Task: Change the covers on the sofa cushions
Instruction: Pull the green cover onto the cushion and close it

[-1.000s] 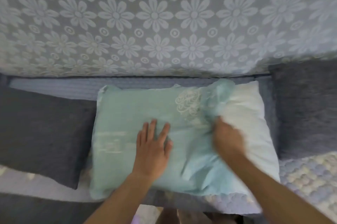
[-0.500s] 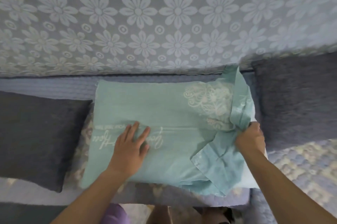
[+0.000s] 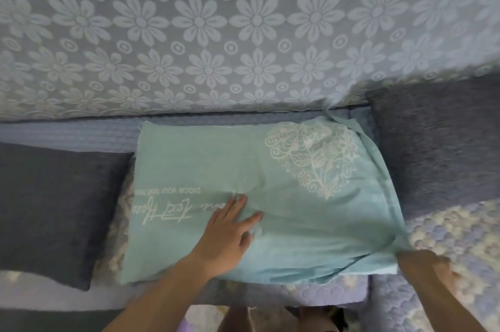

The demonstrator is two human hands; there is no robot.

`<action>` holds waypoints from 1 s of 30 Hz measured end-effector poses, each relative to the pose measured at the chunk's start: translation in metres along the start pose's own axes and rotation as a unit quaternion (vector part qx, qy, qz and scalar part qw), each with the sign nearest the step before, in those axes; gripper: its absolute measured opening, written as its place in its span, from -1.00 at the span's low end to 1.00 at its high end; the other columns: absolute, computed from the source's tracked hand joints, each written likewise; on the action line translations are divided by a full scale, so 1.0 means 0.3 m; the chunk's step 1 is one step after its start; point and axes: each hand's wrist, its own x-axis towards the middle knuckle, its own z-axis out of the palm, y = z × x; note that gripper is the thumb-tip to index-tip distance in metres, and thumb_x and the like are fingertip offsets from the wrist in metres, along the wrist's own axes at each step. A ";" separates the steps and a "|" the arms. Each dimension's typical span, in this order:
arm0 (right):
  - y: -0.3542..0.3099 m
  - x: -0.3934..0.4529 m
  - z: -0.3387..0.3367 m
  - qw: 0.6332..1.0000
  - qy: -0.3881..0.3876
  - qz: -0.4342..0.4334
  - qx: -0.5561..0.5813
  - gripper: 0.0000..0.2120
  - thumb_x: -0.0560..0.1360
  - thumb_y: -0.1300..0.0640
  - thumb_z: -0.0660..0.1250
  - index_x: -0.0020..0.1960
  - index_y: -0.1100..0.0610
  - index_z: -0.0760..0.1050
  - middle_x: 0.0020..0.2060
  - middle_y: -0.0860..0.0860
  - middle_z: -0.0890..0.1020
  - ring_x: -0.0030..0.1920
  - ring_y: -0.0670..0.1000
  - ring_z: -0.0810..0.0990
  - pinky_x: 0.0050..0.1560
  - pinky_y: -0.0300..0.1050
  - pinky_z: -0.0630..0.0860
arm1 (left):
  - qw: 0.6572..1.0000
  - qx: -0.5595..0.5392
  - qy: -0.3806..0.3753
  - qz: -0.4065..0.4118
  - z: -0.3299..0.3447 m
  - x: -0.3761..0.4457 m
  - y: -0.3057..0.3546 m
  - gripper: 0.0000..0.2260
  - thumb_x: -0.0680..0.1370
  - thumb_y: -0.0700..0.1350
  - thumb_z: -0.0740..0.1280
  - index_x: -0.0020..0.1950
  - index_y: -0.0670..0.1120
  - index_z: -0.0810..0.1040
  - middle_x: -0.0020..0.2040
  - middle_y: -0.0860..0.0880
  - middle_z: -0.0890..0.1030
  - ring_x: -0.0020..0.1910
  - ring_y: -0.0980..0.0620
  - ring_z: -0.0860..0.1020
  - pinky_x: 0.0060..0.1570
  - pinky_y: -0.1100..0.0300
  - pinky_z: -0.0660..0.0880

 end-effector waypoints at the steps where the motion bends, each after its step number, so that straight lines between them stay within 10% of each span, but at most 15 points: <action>1: 0.004 0.004 -0.005 1.000 -0.003 0.023 0.005 -0.54 0.44 -0.04 0.19 0.23 0.15 0.59 0.25 0.15 0.50 0.26 0.20 0.44 0.25 0.11 0.43 | 1.000 0.003 -0.002 -0.003 0.010 -0.003 -0.004 -0.52 0.58 0.13 0.04 0.52 0.28 0.31 0.65 -0.04 0.12 0.63 -0.12 0.09 0.50 -0.20 0.22; 4: -0.067 -0.117 -0.035 0.981 0.091 -0.076 0.153 -0.66 0.44 0.27 0.31 0.21 0.18 0.54 0.36 0.17 0.40 0.32 0.24 0.34 0.26 0.16 0.37 | 1.000 0.002 -0.005 -0.016 0.007 0.007 0.028 -0.47 0.54 0.15 -0.01 0.52 0.27 0.34 0.65 -0.03 0.10 0.63 -0.12 0.07 0.53 -0.18 0.16; 7: -0.181 -0.202 -0.011 0.955 0.069 -0.187 0.220 -0.46 0.51 0.10 0.35 0.45 0.13 0.30 0.43 0.13 0.32 0.38 0.25 0.29 0.33 0.24 0.32 | 0.999 0.002 -0.011 -0.030 -0.012 0.018 0.042 -0.41 0.50 0.19 -0.09 0.53 0.28 0.32 0.66 0.00 0.05 0.64 -0.08 0.00 0.57 -0.13 0.08; 11: -0.176 -0.158 0.069 0.953 -0.062 0.016 0.297 -0.08 0.46 -0.26 0.35 0.61 0.01 -0.06 0.56 0.15 0.14 0.51 0.30 0.17 0.45 0.32 0.23 | 0.999 0.041 -0.008 -0.010 -0.011 -0.006 0.018 -0.40 0.47 0.11 0.17 0.55 0.27 0.26 0.65 -0.07 0.13 0.62 -0.15 0.12 0.45 -0.23 0.29; 17: -0.044 -0.181 0.165 0.923 -0.141 0.129 0.333 -0.14 0.38 0.21 0.37 0.57 0.01 0.03 0.36 0.25 0.42 0.25 0.33 0.48 0.09 0.20 0.55 | 0.988 0.140 -0.044 -0.047 0.047 -0.024 0.013 -0.06 0.48 0.10 0.38 0.57 0.32 -0.28 0.62 0.01 -0.36 0.59 -0.07 -0.32 0.52 -0.26 -0.02; 21: 0.029 -0.098 0.248 0.802 -0.242 0.202 0.507 -0.43 0.47 0.30 0.37 0.43 0.13 0.31 0.01 0.18 0.57 -0.14 0.14 0.57 -0.28 0.00 0.65 | 0.985 0.143 -0.076 -0.066 0.053 0.006 0.064 -0.12 0.55 0.08 0.31 0.59 0.26 -0.31 0.60 -0.03 -0.42 0.59 -0.12 -0.37 0.53 -0.26 -0.10; 26: 0.132 -0.038 0.188 0.956 -0.084 0.097 0.265 -0.82 0.46 0.31 0.25 0.01 0.22 0.56 -0.22 0.15 0.60 -0.22 0.17 0.58 -0.25 -0.03 0.52 | 0.985 0.143 -0.079 -0.053 0.037 -0.007 0.040 -0.11 0.54 0.08 0.33 0.58 0.31 -0.31 0.58 0.04 -0.45 0.59 -0.07 -0.38 0.52 -0.28 -0.07; 30: 0.184 -0.012 0.180 0.958 -0.057 0.188 0.211 -0.70 0.50 0.20 0.33 0.20 0.28 0.52 0.00 0.29 0.61 -0.01 0.28 0.62 -0.06 0.10 0.60 | 0.976 0.169 -0.125 -0.050 0.042 -0.030 0.061 -0.15 0.56 0.00 0.29 0.57 0.34 -0.29 0.60 0.06 -0.40 0.63 -0.08 -0.27 0.47 -0.34 0.06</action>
